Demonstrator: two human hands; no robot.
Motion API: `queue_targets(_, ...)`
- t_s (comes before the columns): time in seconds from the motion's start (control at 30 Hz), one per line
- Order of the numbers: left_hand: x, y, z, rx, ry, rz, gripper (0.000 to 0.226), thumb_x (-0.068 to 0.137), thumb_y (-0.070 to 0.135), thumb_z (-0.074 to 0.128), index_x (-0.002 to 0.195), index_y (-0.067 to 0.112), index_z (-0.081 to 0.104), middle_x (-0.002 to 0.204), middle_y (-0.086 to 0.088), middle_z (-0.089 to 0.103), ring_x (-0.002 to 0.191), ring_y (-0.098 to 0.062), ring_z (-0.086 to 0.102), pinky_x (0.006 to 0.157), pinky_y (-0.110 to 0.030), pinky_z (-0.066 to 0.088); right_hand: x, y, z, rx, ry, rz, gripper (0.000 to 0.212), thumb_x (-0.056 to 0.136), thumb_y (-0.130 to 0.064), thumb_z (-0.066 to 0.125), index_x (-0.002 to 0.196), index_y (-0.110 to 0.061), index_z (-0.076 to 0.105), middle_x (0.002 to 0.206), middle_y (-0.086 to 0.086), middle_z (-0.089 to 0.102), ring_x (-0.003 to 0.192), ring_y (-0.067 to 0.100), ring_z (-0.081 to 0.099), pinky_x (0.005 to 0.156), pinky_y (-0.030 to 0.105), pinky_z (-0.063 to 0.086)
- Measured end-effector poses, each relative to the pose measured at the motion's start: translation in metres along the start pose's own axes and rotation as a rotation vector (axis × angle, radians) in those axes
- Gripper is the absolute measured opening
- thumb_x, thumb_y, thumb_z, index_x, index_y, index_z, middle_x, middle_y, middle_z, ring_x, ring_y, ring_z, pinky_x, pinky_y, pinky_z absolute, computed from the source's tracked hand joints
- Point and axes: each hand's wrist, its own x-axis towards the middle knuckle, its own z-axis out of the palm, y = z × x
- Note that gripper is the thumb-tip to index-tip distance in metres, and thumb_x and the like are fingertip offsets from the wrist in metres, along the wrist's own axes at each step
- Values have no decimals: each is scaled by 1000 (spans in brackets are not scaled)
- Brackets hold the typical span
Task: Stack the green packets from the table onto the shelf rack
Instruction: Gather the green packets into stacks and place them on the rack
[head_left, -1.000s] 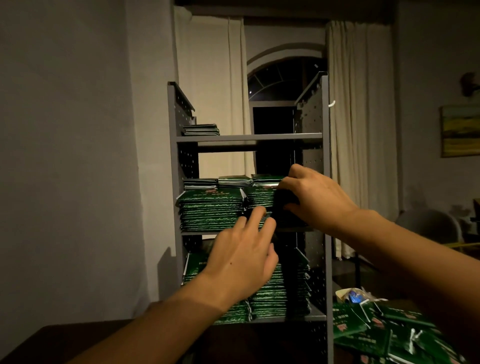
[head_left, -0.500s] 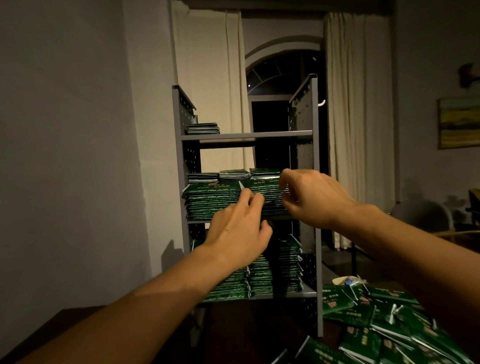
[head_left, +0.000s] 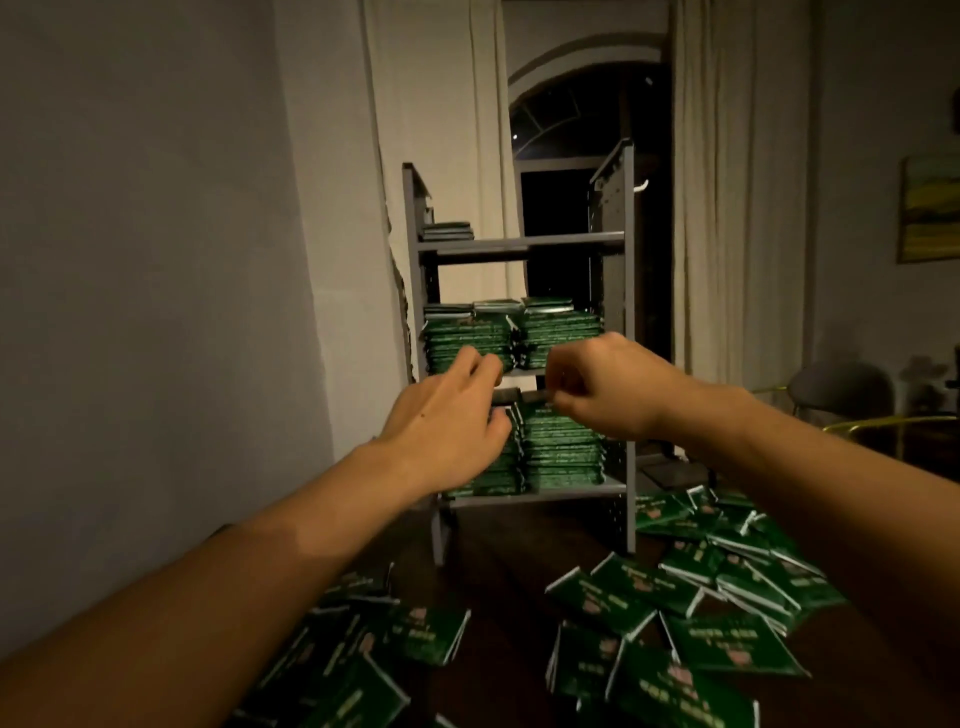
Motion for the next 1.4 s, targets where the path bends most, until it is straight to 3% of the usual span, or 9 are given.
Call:
queue_targets(0.43, -129, -31, 22, -142, -147, -92, 23, 103, 27, 41, 125, 20, 43, 125, -2, 43, 91, -25, 56, 83, -49, 52, -57, -71, 73, 121, -254, -102, 18, 88, -39, 69, 98, -24, 66, 100, -4, 66, 91, 15, 62, 79, 34, 55)
queue_targets(0.53, -158, -44, 36, -145, -213, -158, 22, 104, 24, 42, 126, 20, 43, 125, 1, 43, 93, -17, 54, 80, -36, 49, -67, -87, 100, 178, -382, -99, 32, 81, -45, 78, 101, -26, 63, 103, -7, 60, 90, 11, 59, 70, 23, 45)
queue_targets(0.67, -191, -64, 60, -148, -263, -222, 26, 103, 16, 45, 128, 21, 48, 127, 4, 45, 103, -14, 54, 84, -30, 46, -71, -98, 142, 170, -566, -105, 58, 72, -53, 83, 120, -30, 60, 119, -7, 50, 105, 14, 54, 85, 31, 51)
queue_targets(0.87, -224, -95, 97, -189, -345, -344, 30, 100, 17, 50, 129, 26, 53, 134, 9, 45, 119, -12, 48, 98, -34, 48, -65, -113, 200, 203, -601, -50, 51, 86, -51, 71, 128, -27, 56, 125, -1, 52, 108, 14, 49, 90, 29, 44)
queue_targets(1.0, -236, -109, 128, -222, -310, -404, 34, 101, 19, 51, 134, 25, 49, 141, 9, 42, 128, -10, 39, 109, -31, 38, -54, -125, 242, 455, -605, 95, 77, 80, -47, 79, 142, -27, 39, 135, 0, 51, 118, 17, 53, 98, 34, 49)
queue_targets(1.1, -236, -112, 145, -201, -265, -372, 39, 100, 20, 50, 139, 22, 45, 148, 5, 39, 140, -13, 30, 120, -32, 25, -44, -131, 271, 493, -572, 161, 106, 63, -58, 85, 147, -34, 25, 135, -2, 44, 128, 20, 42, 109, 46, 43)
queue_targets(1.17, -232, -112, 151, -169, -265, -359, 44, 100, 20, 48, 144, 20, 40, 153, 2, 33, 146, -15, 22, 125, -37, 16, -37, -132, 285, 596, -560, 216, 116, 53, -62, 86, 147, -39, 22, 132, -4, 48, 127, 21, 46, 106, 47, 46)
queue_targets(1.3, -217, -111, 163, -122, -302, -326, 49, 99, 24, 48, 146, 21, 35, 155, 2, 34, 148, -16, 23, 126, -41, 8, -30, -131, 301, 884, -485, 275, 98, 72, -24, 88, 149, -33, 27, 116, -14, 52, 109, 10, 57, 93, 32, 55)
queue_targets(1.4, -205, -104, 171, -196, -271, -317, 43, 99, 21, 51, 140, 22, 39, 142, 0, 47, 137, -19, 40, 120, -39, 22, -28, -131, 315, 954, -332, 289, 84, 76, -6, 84, 145, -27, 40, 111, -12, 59, 106, 8, 60, 90, 23, 53)
